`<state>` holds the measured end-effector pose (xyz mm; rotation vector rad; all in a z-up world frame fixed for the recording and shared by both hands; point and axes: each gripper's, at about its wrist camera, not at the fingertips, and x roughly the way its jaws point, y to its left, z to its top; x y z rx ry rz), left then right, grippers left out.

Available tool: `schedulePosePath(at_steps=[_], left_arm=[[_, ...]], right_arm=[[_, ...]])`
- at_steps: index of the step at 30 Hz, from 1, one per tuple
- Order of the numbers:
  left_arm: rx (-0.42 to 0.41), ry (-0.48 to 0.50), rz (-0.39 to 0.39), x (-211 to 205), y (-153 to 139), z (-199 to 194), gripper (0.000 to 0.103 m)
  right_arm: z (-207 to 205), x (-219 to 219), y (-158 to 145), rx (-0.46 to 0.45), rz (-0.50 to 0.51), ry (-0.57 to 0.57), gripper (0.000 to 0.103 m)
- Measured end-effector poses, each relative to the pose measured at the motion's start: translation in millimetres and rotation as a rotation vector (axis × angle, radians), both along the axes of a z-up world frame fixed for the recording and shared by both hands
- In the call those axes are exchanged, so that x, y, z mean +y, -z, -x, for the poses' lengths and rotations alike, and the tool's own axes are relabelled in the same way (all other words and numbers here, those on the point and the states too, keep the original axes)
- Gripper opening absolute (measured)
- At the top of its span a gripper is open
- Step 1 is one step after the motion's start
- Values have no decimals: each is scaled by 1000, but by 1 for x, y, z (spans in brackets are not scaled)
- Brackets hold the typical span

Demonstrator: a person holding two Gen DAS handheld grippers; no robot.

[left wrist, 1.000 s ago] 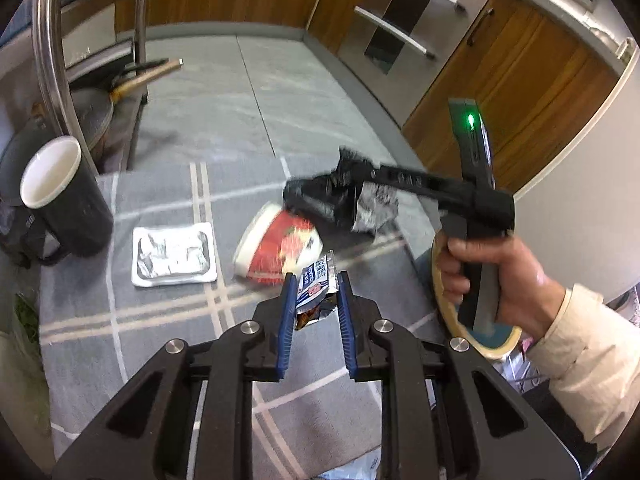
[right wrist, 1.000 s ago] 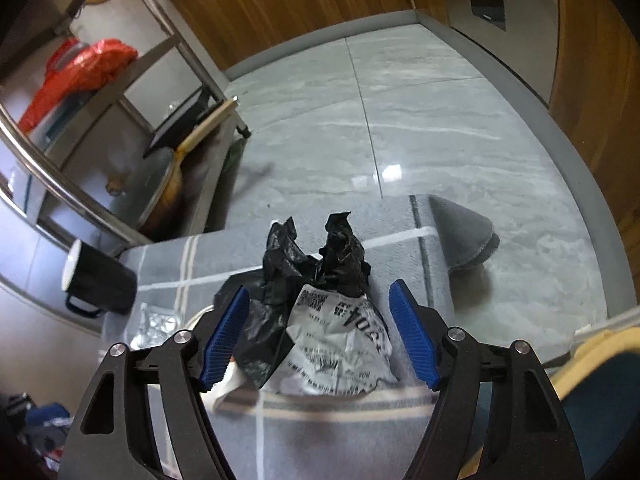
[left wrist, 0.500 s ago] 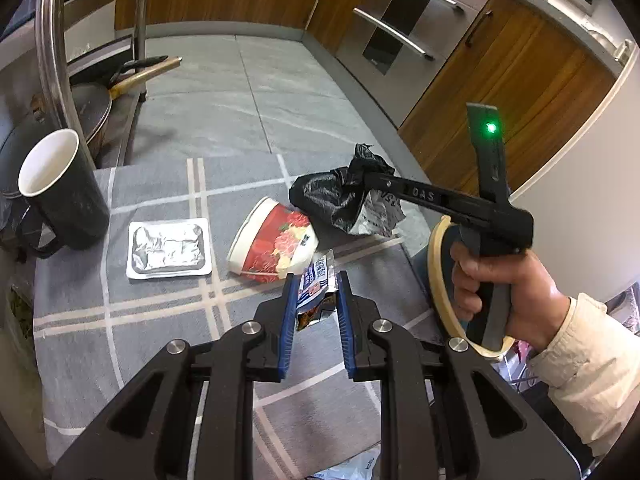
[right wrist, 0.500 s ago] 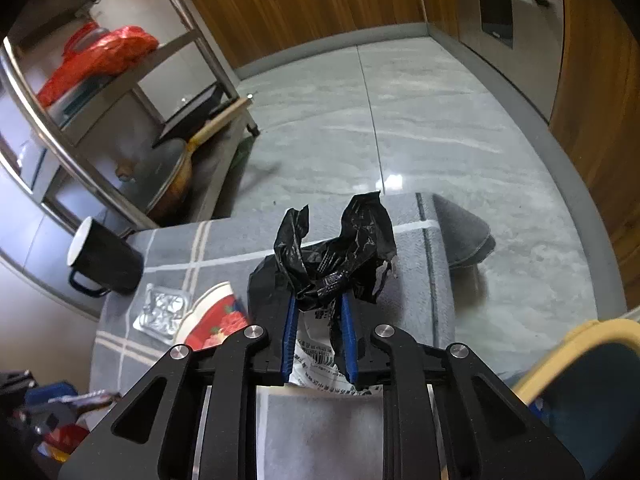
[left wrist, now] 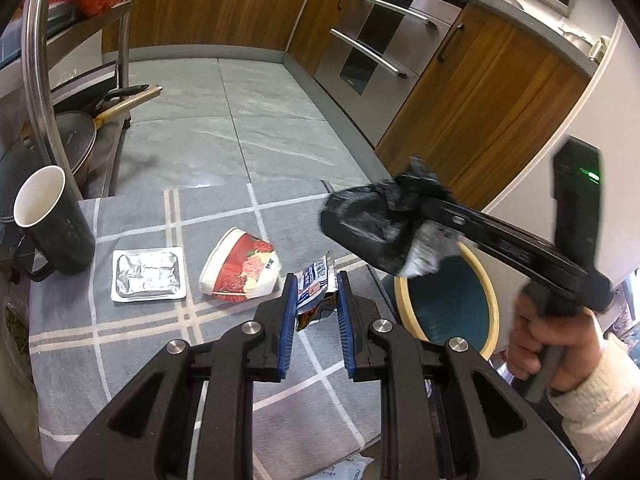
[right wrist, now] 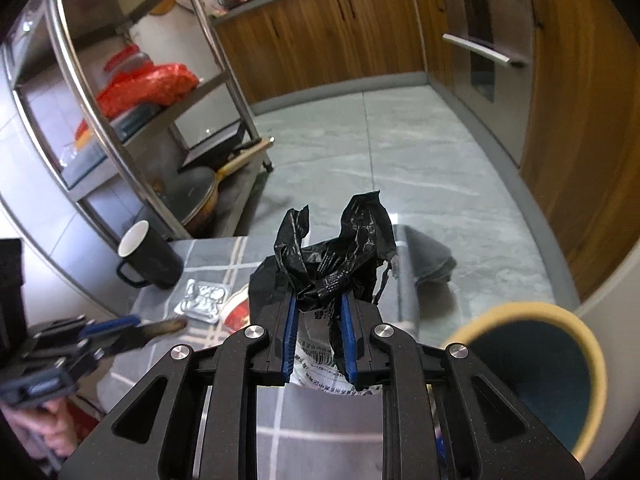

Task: Collect trash
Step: 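Carry the carton and black bag in both grippers over the bin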

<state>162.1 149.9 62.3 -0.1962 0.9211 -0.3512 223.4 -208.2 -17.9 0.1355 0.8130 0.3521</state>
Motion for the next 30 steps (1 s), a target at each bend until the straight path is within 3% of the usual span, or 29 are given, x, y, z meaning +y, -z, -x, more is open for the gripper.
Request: schedulePosePath(at_steps=[15,30], left_arm=[[-41,63,0,-44,-15,14,19],[-34,186,-9,-126,-11,10,19]], right_arm=[[98,-74,-15,-88,-38,116,20],[132,-120,-14,-139,26,183,20]])
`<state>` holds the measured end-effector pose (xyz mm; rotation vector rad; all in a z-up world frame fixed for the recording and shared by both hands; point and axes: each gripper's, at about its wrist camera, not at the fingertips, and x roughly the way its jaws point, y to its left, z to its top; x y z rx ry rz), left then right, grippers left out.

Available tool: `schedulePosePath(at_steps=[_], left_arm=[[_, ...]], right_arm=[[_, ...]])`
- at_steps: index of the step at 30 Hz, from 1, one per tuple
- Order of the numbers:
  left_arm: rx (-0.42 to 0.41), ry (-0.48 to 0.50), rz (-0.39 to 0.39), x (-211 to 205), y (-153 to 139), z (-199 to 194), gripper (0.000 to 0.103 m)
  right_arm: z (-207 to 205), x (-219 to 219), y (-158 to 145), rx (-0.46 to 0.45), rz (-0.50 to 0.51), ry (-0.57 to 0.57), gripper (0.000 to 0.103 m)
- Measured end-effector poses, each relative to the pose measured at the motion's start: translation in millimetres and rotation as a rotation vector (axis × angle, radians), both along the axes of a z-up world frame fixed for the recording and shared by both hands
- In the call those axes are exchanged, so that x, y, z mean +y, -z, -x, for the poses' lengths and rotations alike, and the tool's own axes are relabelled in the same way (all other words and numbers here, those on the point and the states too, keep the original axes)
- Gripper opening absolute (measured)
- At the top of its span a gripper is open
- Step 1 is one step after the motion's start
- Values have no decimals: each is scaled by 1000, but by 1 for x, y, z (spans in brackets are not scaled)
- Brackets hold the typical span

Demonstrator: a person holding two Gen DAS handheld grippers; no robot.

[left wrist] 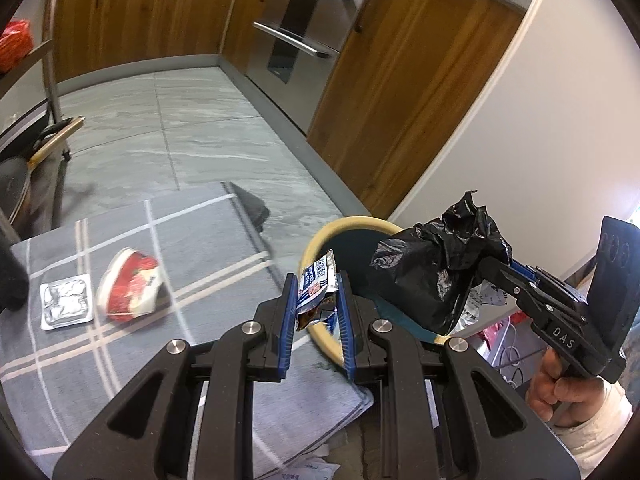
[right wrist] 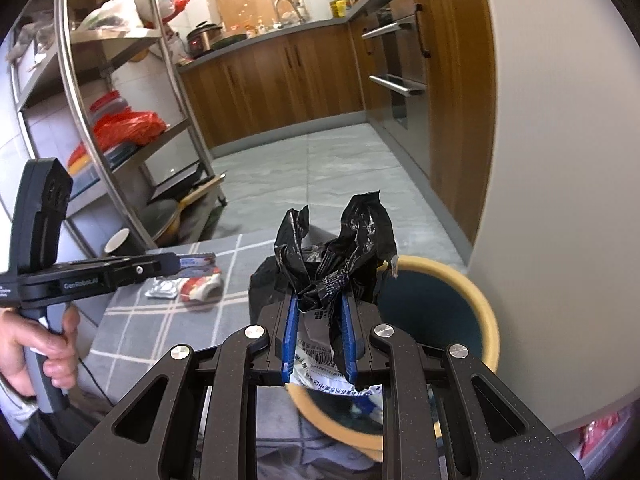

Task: Collect trash
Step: 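Carry the carton and black bag in both grippers over the bin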

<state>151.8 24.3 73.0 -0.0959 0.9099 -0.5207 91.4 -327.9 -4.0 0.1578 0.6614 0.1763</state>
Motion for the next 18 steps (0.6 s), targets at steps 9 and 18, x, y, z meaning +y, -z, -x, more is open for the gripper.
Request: schedulePosePath(at_steps=[9,18], left_arm=[[40,53,8,-47,14,-9,19],[108,79,15,-78,40,-19,19]], right_arm=[[6,-21,6,14,35,58,20],[4,-35,24,81,43,96,21]])
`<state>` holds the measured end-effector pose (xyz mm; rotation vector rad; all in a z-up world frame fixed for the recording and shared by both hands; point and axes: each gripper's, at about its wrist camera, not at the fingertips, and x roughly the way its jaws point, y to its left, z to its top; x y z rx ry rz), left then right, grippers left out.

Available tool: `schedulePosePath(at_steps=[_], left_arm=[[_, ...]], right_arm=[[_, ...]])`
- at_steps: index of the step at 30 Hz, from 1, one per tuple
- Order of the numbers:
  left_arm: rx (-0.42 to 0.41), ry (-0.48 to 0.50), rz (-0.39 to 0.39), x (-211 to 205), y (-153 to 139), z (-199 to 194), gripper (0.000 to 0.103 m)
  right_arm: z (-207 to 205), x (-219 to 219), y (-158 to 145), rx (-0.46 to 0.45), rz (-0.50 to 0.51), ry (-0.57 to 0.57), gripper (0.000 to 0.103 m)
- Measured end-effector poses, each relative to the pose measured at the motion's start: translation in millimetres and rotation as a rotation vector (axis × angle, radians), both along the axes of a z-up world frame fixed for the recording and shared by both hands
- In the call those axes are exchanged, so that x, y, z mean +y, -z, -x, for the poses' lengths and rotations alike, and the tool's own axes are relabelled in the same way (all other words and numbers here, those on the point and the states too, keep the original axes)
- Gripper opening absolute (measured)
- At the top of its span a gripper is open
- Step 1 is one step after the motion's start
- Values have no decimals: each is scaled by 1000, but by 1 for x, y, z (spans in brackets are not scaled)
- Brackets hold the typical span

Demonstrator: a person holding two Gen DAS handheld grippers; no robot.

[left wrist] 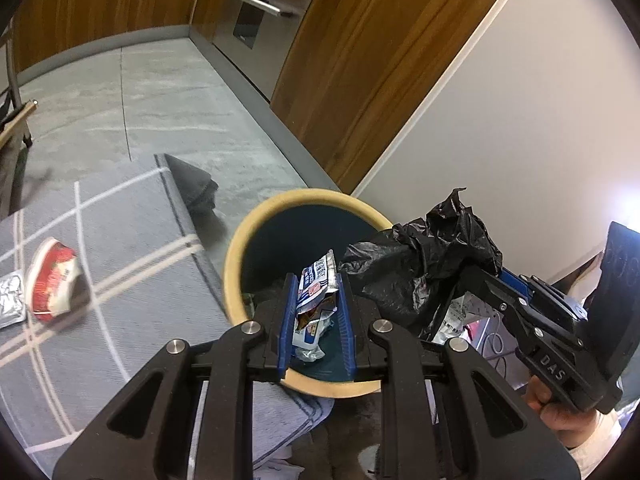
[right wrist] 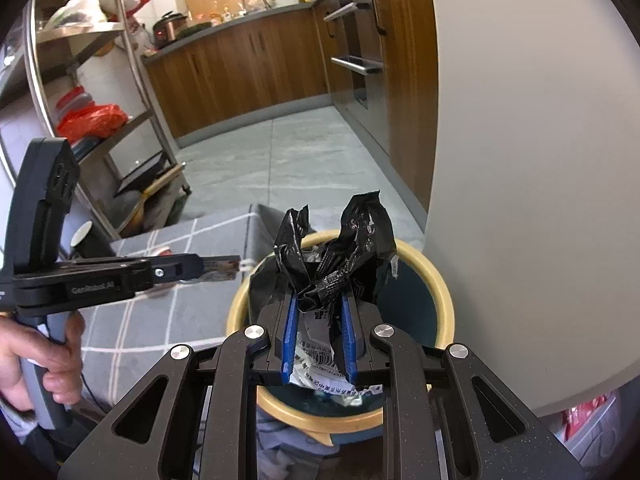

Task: Collect trash
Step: 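Carry the carton and black bag in both grippers over the bin, then open both grippers to drop the carton and black bag into the bin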

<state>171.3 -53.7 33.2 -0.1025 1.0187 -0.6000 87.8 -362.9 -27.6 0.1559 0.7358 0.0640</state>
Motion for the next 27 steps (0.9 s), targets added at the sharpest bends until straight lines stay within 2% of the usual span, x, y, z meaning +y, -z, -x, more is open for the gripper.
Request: schedulePosePath(at_steps=[8,17,18,24,27], left_arm=[[51,19,-55,-26,36,-13,19],[96,36,-74,-42,60,-18,21],[98,36,-74,-42,60,-18,23],[92,19,-50,-32,51,-17,51],[83,11,-46,-28,46,-17,55]], right_arm=[[-1,-6,10,43,-1,15,21],[-8,-12,22,84,-16,23,21],[-9,-12,23,86,-18,25,21],[-10,-12,26,91,-18,18,21],[-11,-13,28,97,-21,20,22]])
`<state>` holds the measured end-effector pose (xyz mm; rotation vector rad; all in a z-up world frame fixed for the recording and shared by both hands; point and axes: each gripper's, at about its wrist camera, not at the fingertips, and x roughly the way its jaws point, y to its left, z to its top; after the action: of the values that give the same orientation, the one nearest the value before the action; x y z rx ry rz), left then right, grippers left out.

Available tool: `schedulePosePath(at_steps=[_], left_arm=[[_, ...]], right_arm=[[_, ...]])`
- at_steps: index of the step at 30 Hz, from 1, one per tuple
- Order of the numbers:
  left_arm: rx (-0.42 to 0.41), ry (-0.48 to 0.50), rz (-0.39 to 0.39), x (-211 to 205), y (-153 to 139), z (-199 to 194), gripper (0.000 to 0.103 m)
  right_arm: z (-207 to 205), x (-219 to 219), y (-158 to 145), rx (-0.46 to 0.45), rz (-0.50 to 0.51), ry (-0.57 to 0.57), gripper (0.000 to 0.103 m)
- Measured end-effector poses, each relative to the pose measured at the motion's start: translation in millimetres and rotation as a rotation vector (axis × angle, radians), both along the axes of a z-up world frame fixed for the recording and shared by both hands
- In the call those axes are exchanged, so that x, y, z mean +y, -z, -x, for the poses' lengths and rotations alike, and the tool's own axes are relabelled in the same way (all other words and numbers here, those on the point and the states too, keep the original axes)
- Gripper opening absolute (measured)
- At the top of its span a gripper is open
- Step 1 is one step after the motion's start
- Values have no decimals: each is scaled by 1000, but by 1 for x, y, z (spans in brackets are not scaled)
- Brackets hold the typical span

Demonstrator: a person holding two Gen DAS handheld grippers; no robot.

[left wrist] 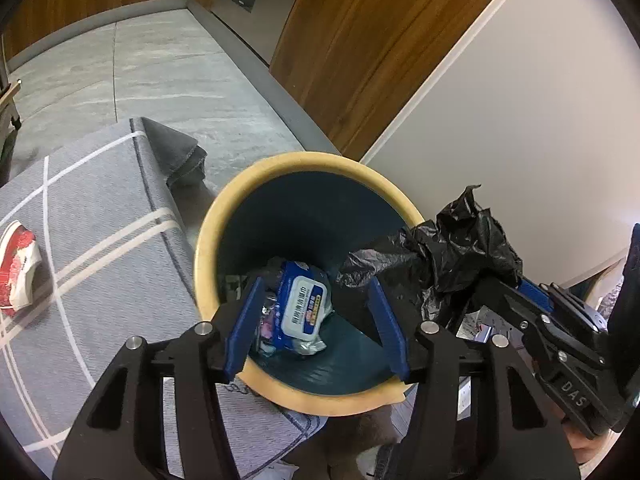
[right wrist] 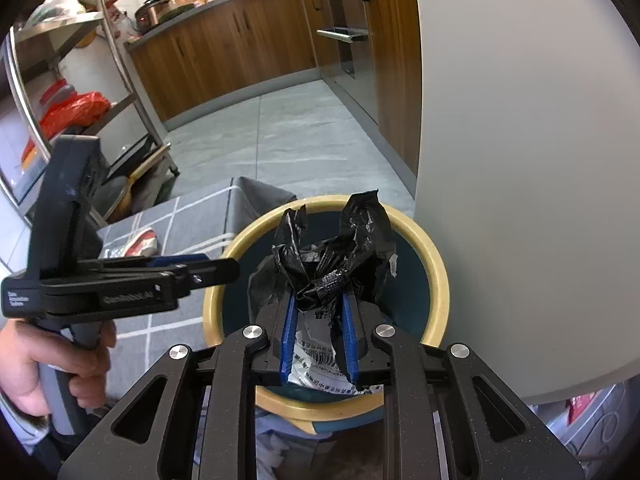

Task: Collect trash
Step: 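Open both grippers to drop the carton and black bag into the bin, then move the left gripper to the silver foil tray and grasp its edge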

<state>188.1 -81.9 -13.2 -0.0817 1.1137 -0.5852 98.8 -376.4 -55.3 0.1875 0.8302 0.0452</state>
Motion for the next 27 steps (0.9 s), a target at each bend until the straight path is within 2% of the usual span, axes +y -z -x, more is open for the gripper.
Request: schedulePosePath(at_steps=[6,13,21,27], left_arm=[[-21,-20,-5,15,-12,1,61],[-42,-49,-11,42,-24,4,70],[-62,-103,-13,81,-34,8,71],[-85,-128,-58,109,-32,13,73]], right_arm=[[-5,3,5,19,4,-1,26],[-12,15,8,23,53,-5,48],[-14,21,8,25,55,-15,53],[-16,27,8,22,40,-34,53]])
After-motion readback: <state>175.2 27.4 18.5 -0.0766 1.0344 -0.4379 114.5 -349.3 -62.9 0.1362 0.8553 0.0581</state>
